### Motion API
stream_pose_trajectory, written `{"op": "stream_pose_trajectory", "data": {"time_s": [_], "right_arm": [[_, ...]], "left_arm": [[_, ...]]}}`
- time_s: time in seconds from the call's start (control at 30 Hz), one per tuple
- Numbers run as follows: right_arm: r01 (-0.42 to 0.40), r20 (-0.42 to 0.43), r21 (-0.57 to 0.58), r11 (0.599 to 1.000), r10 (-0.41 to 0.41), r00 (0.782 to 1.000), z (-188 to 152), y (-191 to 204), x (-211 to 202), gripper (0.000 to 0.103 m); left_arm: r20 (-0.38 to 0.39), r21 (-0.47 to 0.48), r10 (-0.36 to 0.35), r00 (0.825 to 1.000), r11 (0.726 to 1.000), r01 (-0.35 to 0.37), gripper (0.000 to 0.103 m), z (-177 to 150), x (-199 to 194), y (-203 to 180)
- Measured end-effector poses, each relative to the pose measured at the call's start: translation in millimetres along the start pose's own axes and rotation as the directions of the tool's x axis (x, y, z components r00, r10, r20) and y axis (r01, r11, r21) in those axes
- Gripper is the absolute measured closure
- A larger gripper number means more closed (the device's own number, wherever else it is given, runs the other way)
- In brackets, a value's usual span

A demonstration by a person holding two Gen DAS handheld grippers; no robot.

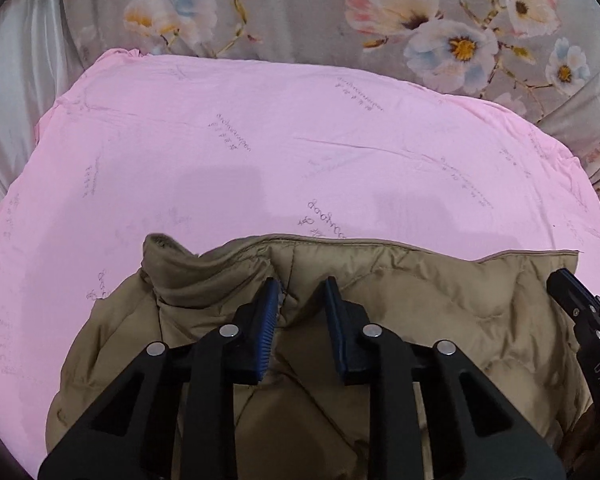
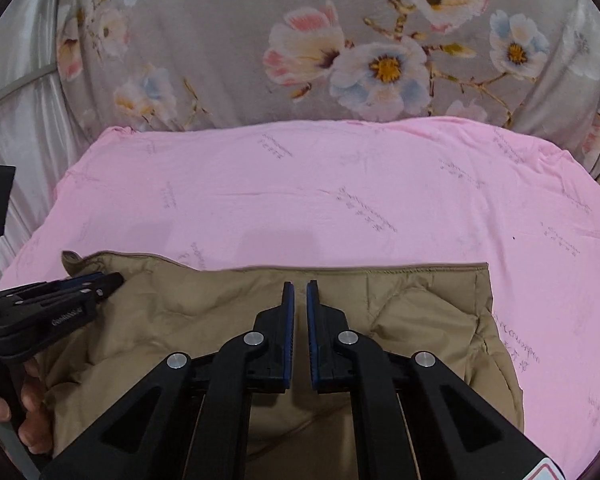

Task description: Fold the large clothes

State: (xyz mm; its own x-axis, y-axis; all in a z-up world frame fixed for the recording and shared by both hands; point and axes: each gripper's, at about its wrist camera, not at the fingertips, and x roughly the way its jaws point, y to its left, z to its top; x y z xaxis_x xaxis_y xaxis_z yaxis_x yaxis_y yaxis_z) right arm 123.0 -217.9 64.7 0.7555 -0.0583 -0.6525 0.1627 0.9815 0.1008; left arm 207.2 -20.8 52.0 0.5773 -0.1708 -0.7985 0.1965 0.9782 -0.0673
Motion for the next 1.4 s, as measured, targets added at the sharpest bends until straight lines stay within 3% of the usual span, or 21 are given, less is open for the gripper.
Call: {"op": "stream_pose_trajectory", "data": {"time_s": [0.13, 0.23, 0.4, 0.6, 1.03, 1.13, 1.2, 1.23, 1.27, 1.33, 1.4], "right_arm": [[0.024, -0.101, 0.063, 0.998, -0.017, 0.995, -9, -38, 31, 0.1], [0.04, -0.112, 0.12, 0.992, -0.026, 0.993, -14, -64, 35, 0.103], [0.044, -0.141, 0.206, 0.978, -0.015, 0.99, -23, -90, 50, 0.103], [0.01, -0.146, 0.263, 0.965, 0.03, 0.989, -30, -97, 62, 0.103], [0.018, -0.142, 0.263, 0.965, 0.021, 0.99, -31, -95, 69, 0.103], [0.041, -0.15, 0.243, 0.969, -0.004, 0.989, -29, -92, 66, 0.103], [0.117, -0.15, 0.194, 0.974, -0.088, 0.985, -25, -83, 57, 0.098], [0.153, -0.129, 0.167, 0.974, -0.132, 0.983, -23, -76, 44, 0.09], [0.152, -0.091, 0.154, 0.976, -0.139, 0.986, -22, -69, 30, 0.09], [0.097, -0.005, 0.151, 0.984, -0.097, 0.995, -18, -52, -2, 0.09], [0.051, 0.047, 0.131, 0.99, -0.057, 0.997, -14, -31, -27, 0.09]], "left_arm": [[0.0, 0.009, 0.034, 0.999, 0.999, -0.034, 0.08, 6, 17, 14], [-0.003, -0.003, 0.041, 0.999, 0.999, -0.041, 0.089, 11, 23, 28], [-0.024, -0.015, 0.045, 0.999, 0.999, -0.046, 0.09, 8, 48, 36], [-0.018, 0.012, 0.074, 0.997, 0.997, -0.074, 0.092, 7, 64, 26], [0.003, 0.053, 0.149, 0.989, 0.988, -0.148, 0.093, 4, 73, 16], [0.0, 0.071, 0.175, 0.985, 0.982, -0.175, 0.093, 5, 71, 14], [0.006, 0.078, 0.203, 0.979, 0.976, -0.203, 0.092, 4, 58, 13], [0.013, 0.073, 0.199, 0.98, 0.977, -0.199, 0.089, 2, 45, 12], [0.033, 0.059, 0.18, 0.983, 0.982, -0.182, 0.085, -1, 29, 11], [0.076, 0.032, 0.132, 0.988, 0.99, -0.134, 0.065, -4, -2, 7], [0.11, 0.026, 0.085, 0.99, 0.996, -0.088, 0.065, -8, -28, -2]]}}
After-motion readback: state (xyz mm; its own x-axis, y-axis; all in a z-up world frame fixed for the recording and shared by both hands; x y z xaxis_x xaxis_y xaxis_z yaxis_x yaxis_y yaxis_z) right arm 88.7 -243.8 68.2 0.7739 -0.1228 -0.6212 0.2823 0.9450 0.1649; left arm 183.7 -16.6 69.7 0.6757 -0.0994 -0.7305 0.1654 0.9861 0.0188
